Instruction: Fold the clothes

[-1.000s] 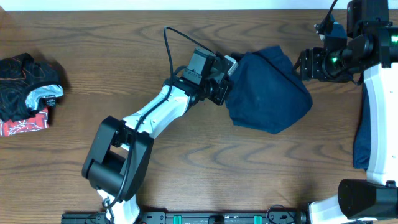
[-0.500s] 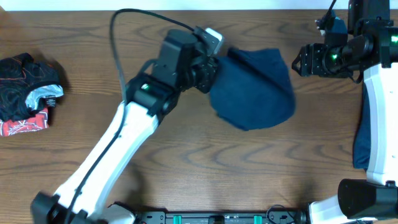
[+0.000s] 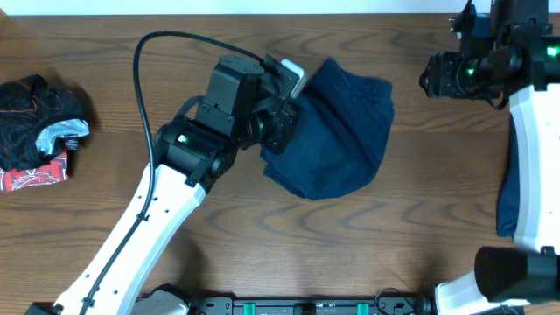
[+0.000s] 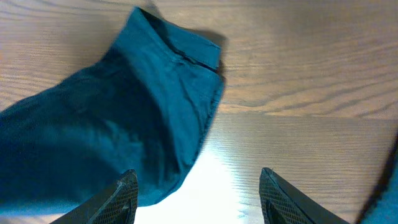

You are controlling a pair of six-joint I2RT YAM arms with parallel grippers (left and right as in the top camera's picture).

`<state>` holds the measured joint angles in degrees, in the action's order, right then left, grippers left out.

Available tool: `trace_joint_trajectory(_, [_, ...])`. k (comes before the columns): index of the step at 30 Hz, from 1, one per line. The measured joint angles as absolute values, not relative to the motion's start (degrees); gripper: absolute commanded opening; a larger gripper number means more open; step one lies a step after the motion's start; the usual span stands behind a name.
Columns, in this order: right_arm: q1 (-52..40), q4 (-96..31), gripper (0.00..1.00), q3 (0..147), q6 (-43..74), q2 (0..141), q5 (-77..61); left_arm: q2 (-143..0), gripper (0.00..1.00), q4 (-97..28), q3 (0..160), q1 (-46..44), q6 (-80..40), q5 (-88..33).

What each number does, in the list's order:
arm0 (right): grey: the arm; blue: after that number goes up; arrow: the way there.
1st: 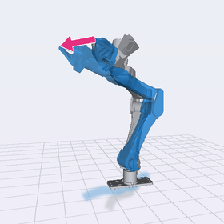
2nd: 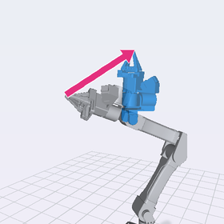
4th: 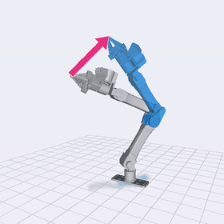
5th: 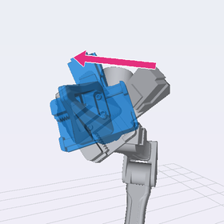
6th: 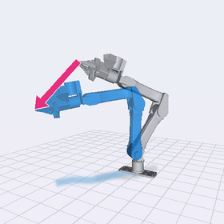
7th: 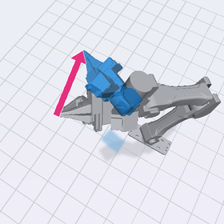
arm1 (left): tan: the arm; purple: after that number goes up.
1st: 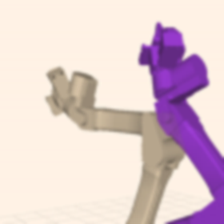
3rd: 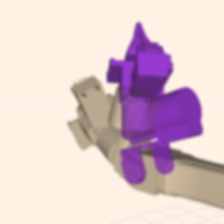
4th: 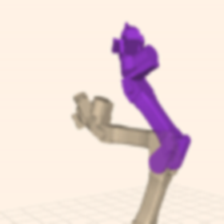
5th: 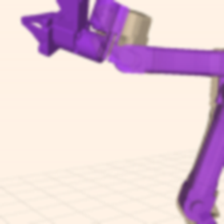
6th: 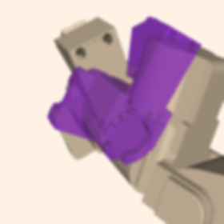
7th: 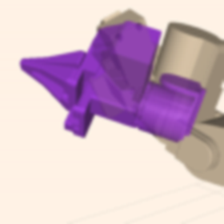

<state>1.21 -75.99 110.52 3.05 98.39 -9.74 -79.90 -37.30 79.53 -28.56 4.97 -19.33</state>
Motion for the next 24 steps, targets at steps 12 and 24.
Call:
trace_joint_trajectory(12, [1.5,-69.0,0.40,110.5,-0.6,115.3,-13.3,-79.7,0.06,-40.5,79.5,-28.6,5.0,-16.5])
trace_joint_trajectory(24, [-5.0,-59.0,0.64,110.5,-1.7,119.0,-15.1,-79.7,0.06,-40.6,79.5,-28.6,5.0,-16.1])
